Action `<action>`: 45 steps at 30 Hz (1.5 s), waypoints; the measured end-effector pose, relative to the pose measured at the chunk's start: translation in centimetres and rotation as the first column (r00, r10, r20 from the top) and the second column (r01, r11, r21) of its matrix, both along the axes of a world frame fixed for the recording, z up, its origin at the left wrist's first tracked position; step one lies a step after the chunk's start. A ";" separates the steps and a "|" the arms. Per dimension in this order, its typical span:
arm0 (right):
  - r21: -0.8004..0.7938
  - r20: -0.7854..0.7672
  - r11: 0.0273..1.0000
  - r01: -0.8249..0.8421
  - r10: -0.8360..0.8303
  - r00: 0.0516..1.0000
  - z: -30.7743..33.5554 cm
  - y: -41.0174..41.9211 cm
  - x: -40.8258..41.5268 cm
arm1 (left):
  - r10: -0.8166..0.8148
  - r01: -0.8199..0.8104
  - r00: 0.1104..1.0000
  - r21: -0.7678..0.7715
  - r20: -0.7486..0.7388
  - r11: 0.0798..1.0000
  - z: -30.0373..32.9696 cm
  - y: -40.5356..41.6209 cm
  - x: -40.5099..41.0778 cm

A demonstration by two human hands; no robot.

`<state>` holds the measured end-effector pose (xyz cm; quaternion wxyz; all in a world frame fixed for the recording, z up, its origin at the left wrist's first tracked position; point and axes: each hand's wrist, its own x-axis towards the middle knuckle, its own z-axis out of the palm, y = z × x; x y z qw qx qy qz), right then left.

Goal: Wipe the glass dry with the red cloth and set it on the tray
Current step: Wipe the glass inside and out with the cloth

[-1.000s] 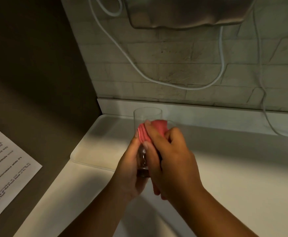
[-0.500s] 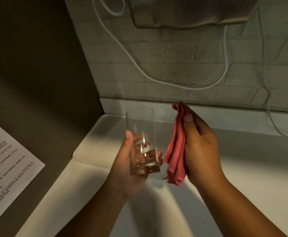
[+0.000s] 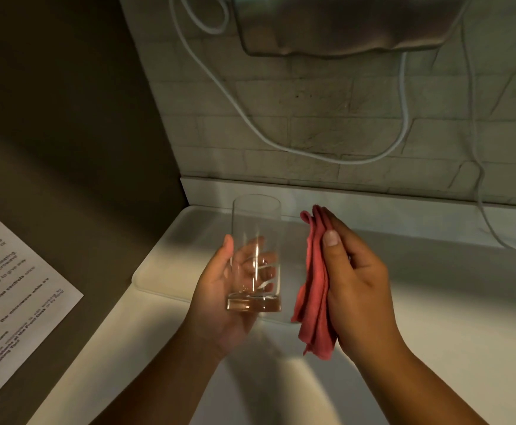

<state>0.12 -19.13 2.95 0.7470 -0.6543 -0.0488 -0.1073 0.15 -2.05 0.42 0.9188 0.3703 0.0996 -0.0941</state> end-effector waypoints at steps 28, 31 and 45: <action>-0.608 0.197 0.793 0.027 0.118 0.973 -1.2 4.1 0.1 | 0.119 -0.135 0.991 0.318 0.069 0.938 -0.1 -0.3 0.1; -0.755 0.342 0.641 0.138 0.206 0.917 -0.8 3.8 0.0 | 0.078 -0.095 0.995 0.302 0.068 0.949 -0.5 -0.1 0.1; -0.424 0.179 0.905 0.040 0.041 0.983 0.1 3.4 1.8 | 0.152 -0.181 0.981 0.279 0.124 0.943 0.9 -0.8 0.6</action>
